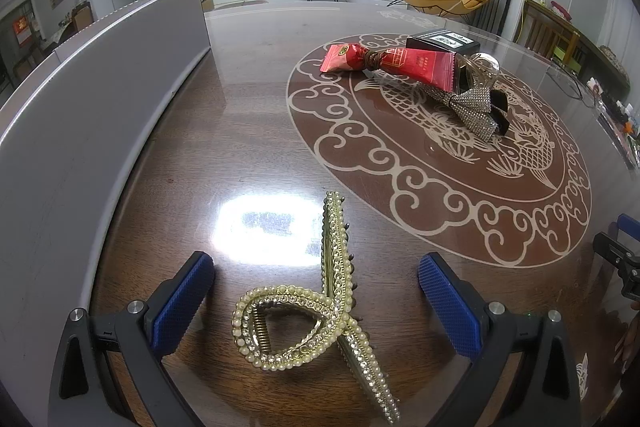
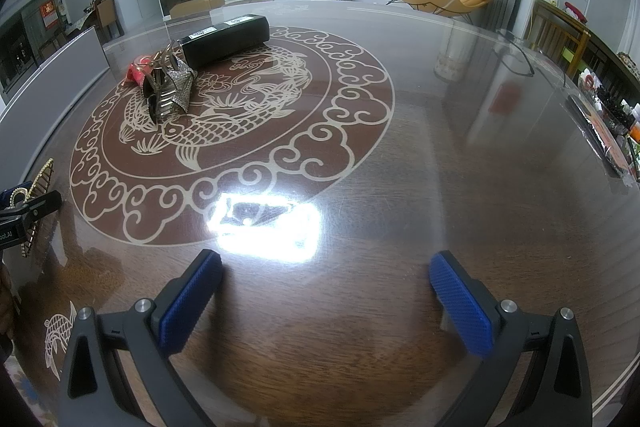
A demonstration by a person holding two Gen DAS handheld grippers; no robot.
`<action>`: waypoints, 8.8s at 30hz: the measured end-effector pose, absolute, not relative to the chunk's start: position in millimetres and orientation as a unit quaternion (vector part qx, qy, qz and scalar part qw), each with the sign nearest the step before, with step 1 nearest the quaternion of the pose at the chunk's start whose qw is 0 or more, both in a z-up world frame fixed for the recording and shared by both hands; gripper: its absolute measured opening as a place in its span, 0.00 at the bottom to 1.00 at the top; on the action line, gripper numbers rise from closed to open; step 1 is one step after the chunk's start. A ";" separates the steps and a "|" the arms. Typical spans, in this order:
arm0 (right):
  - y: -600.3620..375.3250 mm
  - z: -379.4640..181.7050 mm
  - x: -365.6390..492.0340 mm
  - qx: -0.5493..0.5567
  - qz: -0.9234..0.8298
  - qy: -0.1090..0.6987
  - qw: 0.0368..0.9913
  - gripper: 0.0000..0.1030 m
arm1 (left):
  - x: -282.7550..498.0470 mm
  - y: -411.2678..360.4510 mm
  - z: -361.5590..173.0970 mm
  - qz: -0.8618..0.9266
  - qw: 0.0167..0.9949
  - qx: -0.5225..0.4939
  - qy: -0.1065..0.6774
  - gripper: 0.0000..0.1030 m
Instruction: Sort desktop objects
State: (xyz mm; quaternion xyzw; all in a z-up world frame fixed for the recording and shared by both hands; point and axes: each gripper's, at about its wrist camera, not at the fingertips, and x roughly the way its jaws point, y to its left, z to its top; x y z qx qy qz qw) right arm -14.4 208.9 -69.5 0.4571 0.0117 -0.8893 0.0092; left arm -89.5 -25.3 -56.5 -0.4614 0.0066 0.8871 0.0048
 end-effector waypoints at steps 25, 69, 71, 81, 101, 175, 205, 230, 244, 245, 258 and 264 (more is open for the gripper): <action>209.1 -69.6 -14.9 0.457 -0.889 0.012 0.009 1.00 | -90.4 -25.7 -58.9 0.887 0.004 -0.461 0.007 1.00; 69.5 -63.1 -102.5 0.425 -0.881 0.073 0.192 0.53 | -89.2 -25.3 -62.2 0.888 0.005 -0.461 0.007 1.00; 83.3 -61.9 -81.0 0.425 -0.882 0.067 0.191 0.53 | -89.7 -24.9 -62.7 0.888 0.005 -0.461 0.007 1.00; 148.7 -61.5 1.6 0.428 -0.886 0.065 0.169 0.54 | -85.6 -25.3 -61.3 0.883 0.031 -0.468 0.019 1.00; 155.6 -28.1 15.8 0.425 -0.886 0.035 0.180 0.55 | -35.8 -40.1 -36.0 0.907 0.067 -0.416 -0.013 0.41; 259.3 -69.2 -42.6 0.450 -0.892 0.037 0.000 1.00 | -12.7 50.3 18.1 0.904 0.068 -0.422 0.027 0.99; 265.5 -68.5 -40.6 0.457 -0.889 0.012 0.007 1.00 | -114.0 13.6 -44.1 0.868 -0.006 -0.485 -0.105 0.99; 265.2 -68.8 -40.8 0.457 -0.889 0.012 0.007 1.00 | -245.5 14.6 -58.9 0.868 -0.080 -0.488 -0.042 1.00; 264.8 -69.2 -41.5 0.457 -0.889 0.012 0.006 1.00 | -243.9 11.8 -58.6 0.870 -0.046 -0.490 -0.020 0.99; 264.8 -69.3 -41.5 0.457 -0.889 0.012 0.006 1.00 | -240.8 11.6 -56.6 0.874 -0.047 -0.483 -0.020 0.84; 264.8 -69.2 -41.6 0.457 -0.890 0.012 0.006 1.00 | -165.5 1.9 -46.6 0.893 -0.004 -0.449 0.030 0.19; 264.0 -65.2 -42.3 0.467 -0.884 0.000 0.003 1.00 | -121.6 -18.3 -46.0 0.894 0.009 -0.446 0.047 0.19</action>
